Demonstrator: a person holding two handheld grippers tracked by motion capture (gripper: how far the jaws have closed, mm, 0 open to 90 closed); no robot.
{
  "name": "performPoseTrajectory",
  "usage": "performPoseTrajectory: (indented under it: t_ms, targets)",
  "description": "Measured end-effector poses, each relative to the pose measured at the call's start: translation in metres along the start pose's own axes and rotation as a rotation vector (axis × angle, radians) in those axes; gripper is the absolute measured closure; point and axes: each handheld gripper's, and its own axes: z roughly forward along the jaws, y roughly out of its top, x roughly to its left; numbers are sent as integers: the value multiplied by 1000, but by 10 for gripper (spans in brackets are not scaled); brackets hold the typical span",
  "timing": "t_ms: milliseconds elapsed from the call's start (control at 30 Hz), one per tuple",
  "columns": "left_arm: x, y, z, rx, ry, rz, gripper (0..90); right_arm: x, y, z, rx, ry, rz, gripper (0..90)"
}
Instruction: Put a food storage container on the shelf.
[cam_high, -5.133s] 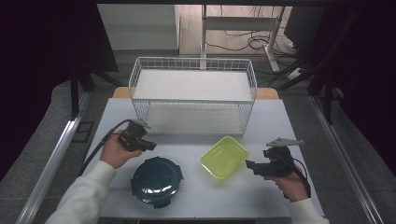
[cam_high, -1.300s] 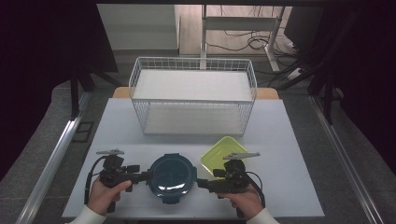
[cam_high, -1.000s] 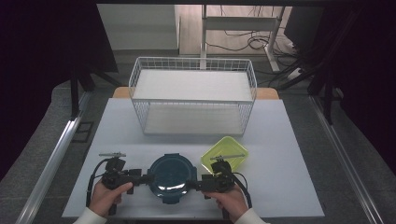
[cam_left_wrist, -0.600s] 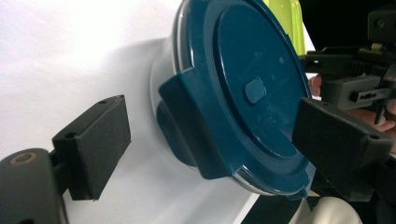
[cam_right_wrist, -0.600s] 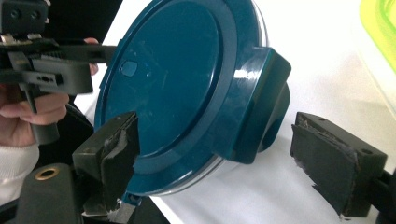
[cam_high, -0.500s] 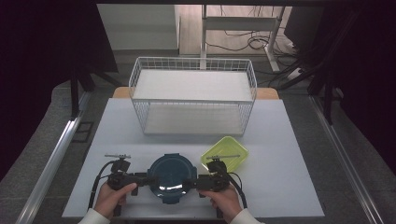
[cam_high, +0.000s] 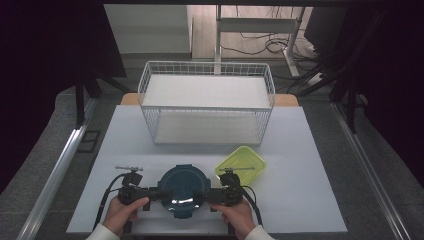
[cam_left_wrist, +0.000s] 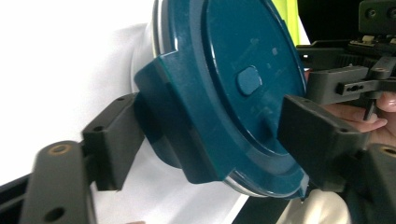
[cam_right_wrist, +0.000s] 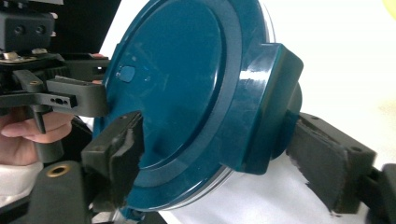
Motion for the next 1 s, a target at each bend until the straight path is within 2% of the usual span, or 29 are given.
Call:
performPoseTrajectory:
  t_ms: [133,300,467,667,1000]
  targets:
    - [0,0,-1,-1,0,-10,269,-1,0,0,-5,1,42,254]
    - [0,-5,-6,-22,-18,-21,318,2,-3,-4,-16,2,30,291]
    - [-5,-8,-10,-22,-12,3,353,4,-4,-9,-26,24,29,352]
    - [-12,-9,-13,-45,-17,21,408,2,-4,-19,-36,49,34,410]
    - [-18,-6,-12,-39,-17,27,413,1,-5,-25,-44,62,44,421]
